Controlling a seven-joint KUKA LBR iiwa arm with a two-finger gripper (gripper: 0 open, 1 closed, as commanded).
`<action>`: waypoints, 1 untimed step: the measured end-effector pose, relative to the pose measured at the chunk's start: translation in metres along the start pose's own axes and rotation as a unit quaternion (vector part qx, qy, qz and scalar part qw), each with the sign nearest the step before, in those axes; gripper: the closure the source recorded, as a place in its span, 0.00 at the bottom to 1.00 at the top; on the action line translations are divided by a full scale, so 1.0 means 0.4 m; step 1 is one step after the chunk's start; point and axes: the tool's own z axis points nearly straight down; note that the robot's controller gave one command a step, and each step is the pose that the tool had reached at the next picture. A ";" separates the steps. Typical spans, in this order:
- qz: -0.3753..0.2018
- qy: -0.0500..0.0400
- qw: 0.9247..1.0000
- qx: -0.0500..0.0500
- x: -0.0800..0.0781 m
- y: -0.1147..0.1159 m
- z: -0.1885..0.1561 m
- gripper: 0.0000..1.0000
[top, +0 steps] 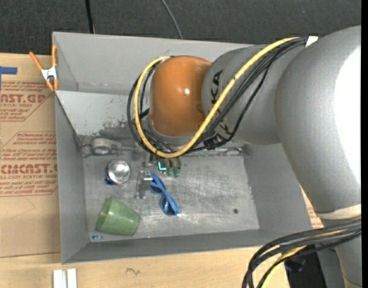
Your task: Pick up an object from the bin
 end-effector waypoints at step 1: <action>-0.075 -0.006 0.997 -0.001 -0.069 0.106 0.180 0.00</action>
Offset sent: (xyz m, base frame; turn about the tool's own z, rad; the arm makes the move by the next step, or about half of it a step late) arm 0.0254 0.0407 -0.0726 -0.1474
